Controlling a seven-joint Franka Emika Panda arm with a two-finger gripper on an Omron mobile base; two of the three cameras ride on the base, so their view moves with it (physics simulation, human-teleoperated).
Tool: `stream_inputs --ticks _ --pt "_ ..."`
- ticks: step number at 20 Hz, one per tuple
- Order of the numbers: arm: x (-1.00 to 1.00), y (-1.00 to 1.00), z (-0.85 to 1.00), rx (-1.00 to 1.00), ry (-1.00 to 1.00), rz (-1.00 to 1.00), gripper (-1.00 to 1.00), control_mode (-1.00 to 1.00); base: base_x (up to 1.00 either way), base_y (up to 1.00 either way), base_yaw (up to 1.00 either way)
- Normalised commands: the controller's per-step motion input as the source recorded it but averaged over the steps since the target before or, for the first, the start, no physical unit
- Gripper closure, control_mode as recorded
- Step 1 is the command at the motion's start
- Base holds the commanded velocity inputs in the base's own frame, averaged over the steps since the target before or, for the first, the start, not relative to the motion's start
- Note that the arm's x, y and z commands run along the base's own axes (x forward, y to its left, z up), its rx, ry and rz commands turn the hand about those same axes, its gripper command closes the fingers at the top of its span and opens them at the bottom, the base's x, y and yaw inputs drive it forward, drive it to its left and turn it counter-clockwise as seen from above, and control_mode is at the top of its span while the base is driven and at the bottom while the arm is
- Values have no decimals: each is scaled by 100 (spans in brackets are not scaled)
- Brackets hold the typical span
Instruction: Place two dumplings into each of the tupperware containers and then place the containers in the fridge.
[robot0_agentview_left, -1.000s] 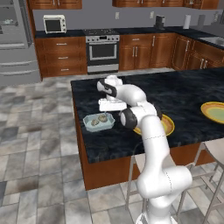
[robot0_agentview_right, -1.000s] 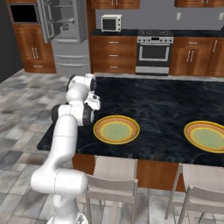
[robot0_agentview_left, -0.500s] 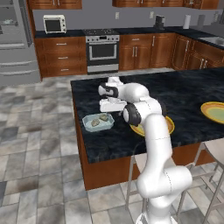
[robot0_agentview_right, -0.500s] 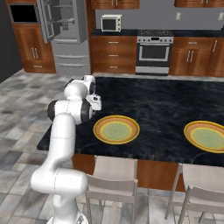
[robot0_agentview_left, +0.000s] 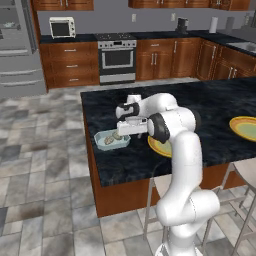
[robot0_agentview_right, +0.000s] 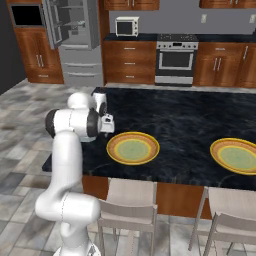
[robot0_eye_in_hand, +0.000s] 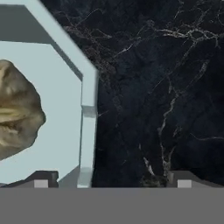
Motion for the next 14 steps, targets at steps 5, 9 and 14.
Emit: stream_inputs --ticks 5,9,14 --pt "46 0 -9 7 -18 13 -100 -100 0 0 0" --pt "58 -1 0 9 -2 7 -100 -100 0 0 0" --pt "44 -1 0 3 8 0 -100 -100 0 0 0"
